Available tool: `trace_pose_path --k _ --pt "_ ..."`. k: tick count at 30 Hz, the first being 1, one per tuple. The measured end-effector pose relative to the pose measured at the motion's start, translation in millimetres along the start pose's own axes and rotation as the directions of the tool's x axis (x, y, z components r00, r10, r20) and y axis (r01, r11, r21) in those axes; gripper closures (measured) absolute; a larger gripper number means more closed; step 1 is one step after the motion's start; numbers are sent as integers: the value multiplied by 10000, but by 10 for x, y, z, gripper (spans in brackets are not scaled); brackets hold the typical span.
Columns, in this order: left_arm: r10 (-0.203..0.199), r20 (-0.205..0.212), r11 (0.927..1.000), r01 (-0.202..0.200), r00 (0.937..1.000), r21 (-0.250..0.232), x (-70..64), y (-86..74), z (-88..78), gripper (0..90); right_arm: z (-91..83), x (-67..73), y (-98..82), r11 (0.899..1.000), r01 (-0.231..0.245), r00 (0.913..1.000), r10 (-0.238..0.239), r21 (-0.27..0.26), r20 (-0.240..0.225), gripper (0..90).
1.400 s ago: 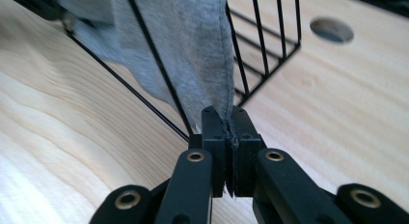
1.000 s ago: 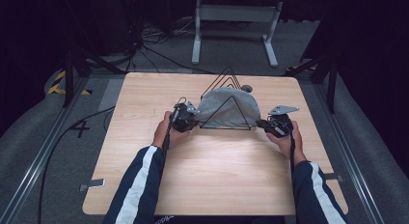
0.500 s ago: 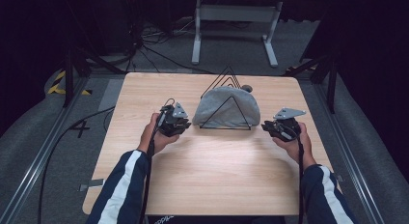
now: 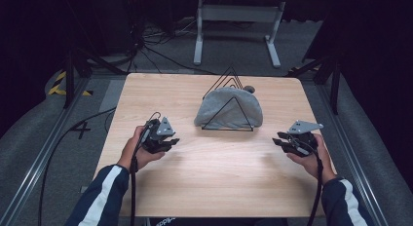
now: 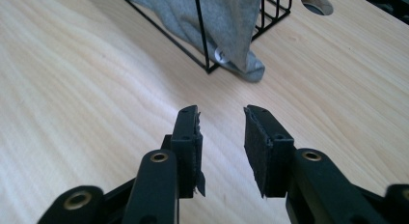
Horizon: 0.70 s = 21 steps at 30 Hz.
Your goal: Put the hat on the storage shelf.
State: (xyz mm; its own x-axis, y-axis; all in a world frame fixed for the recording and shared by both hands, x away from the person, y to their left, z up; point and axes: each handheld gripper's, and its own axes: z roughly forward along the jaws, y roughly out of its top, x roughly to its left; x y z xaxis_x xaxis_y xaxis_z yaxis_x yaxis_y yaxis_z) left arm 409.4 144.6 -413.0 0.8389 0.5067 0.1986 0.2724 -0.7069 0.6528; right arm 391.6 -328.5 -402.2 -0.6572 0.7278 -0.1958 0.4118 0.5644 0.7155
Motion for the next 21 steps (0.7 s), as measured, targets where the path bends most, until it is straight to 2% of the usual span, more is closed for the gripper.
trace_pose_path --k 5,6,9,12,13,16,21 --pt "346 -196 9988 -338 9992 361 -82 -154 -89 639 -155 14 -118 10000 -45 10000 45 28 46 619" --pt "409 -120 9980 -402 9991 482 -100 -195 -109 627 -176 16 -141 10000 -3 10000 2 43 81 605" --pt "457 -161 9969 -446 9988 646 -137 -290 -143 580 -250 34 -211 9997 165 9998 -167 172 129 574" --pt "483 -189 9961 -468 9987 755 -154 -342 -155 527 -304 46 -278 9999 73 9997 -76 142 227 528" --pt "427 -225 9955 -406 9988 854 -170 -411 -172 503 -322 44 -312 9999 69 9995 -73 138 306 512" --pt "350 -128 9952 -337 9993 918 -188 -475 -180 440 -344 49 -363 9997 -44 9995 37 247 305 483" --pt "-30 -19 9984 31 10000 558 -244 -661 -219 346 -378 79 -546 9987 -197 9987 174 464 485 405"
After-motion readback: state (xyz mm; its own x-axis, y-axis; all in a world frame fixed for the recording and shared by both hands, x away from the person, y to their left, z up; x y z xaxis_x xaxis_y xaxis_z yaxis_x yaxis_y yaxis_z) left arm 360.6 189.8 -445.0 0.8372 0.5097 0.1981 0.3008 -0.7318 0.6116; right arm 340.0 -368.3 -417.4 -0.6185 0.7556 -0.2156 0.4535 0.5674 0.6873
